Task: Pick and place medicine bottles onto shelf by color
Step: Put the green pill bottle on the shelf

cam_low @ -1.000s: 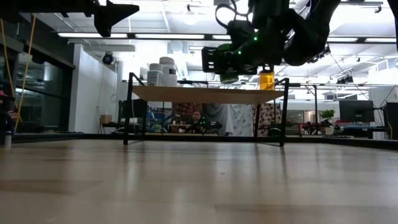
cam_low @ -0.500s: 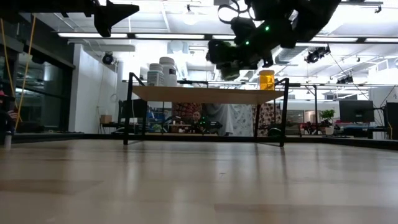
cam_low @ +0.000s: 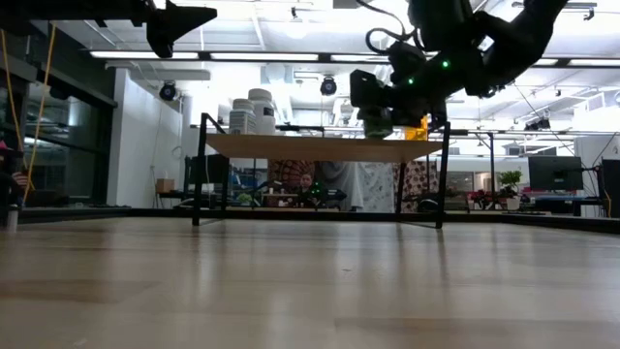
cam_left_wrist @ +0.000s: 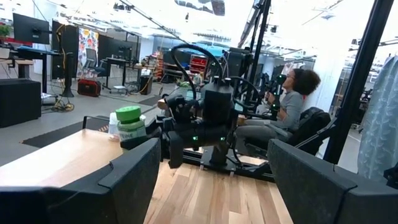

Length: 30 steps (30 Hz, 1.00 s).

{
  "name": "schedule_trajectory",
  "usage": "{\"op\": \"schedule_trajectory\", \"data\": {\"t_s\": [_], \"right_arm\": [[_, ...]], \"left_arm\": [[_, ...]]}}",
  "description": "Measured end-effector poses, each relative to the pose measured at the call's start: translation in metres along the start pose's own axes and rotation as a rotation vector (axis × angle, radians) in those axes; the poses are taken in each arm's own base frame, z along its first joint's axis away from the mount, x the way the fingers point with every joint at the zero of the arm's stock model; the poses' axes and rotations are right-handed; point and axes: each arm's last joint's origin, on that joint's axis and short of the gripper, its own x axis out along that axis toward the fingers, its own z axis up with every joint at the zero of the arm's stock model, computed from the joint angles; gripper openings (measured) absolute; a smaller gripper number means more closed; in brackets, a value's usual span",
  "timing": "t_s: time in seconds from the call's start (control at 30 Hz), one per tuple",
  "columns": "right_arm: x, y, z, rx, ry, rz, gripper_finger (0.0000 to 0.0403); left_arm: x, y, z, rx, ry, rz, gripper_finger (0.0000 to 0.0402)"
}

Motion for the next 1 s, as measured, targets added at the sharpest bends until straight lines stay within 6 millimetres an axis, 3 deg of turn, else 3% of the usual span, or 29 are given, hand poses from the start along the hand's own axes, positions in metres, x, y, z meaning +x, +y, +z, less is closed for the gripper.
{"op": "schedule_trajectory", "data": {"t_s": [0.23,0.5,1.0], "right_arm": [[-0.002,0.002,0.003,-0.030,-0.031,-0.027,0.0217],[0.005,0.003,-0.012,-0.061,-0.013,-0.066,0.0217],[0.006,0.002,-0.012,-0.068,-0.029,-0.090,0.0217]], "left_arm": [[0.000,0.000,0.000,0.000,-0.001,0.000,0.0287],[0.000,0.000,0.000,0.000,-0.002,0.000,0.0287],[0.000,0.000,0.000,0.007,-0.002,0.005,0.0287]]}}
